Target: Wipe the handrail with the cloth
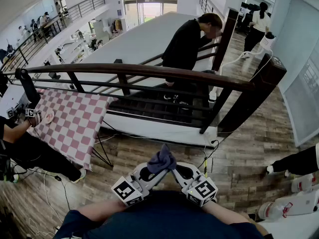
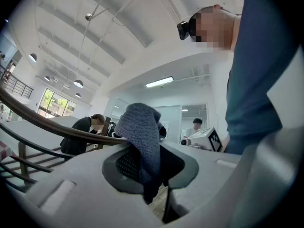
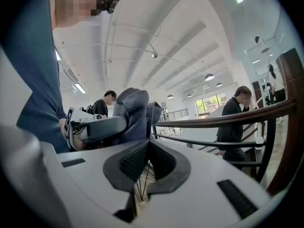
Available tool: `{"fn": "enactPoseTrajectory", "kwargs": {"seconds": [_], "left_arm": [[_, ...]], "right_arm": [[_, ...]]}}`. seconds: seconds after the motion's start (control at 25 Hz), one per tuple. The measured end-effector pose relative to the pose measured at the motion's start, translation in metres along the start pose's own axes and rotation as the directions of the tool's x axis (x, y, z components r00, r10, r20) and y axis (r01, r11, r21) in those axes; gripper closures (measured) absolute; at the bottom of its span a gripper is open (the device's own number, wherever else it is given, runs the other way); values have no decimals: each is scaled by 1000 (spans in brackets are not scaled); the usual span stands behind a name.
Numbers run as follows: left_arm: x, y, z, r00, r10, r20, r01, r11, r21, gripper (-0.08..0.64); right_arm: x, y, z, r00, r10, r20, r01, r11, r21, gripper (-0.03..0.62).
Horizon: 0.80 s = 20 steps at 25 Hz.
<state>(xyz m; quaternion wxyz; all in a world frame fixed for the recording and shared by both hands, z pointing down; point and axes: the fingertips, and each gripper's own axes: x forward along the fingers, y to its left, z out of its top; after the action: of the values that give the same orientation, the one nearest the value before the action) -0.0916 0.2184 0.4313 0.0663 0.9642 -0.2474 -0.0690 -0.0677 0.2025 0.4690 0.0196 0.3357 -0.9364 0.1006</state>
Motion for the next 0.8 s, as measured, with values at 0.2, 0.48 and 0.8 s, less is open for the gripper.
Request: {"fn": "enactPoseTrajectory", "kwargs": {"seconds": [0.2, 0.48, 0.8], "left_arm": [[5, 2, 3, 1000, -9, 17, 9, 1000, -13, 495], [20, 4, 7, 999, -38, 25, 38, 999, -3, 495], [71, -1, 1, 999, -55, -4, 55, 998, 19, 495]], "right_arm": [[2, -6, 0, 1000, -8, 8, 8, 1000, -6, 581], [-4, -19, 4, 999, -27, 33, 27, 1000, 3, 581], [-39, -66, 12, 994, -86, 72, 86, 996, 9, 581]]}}
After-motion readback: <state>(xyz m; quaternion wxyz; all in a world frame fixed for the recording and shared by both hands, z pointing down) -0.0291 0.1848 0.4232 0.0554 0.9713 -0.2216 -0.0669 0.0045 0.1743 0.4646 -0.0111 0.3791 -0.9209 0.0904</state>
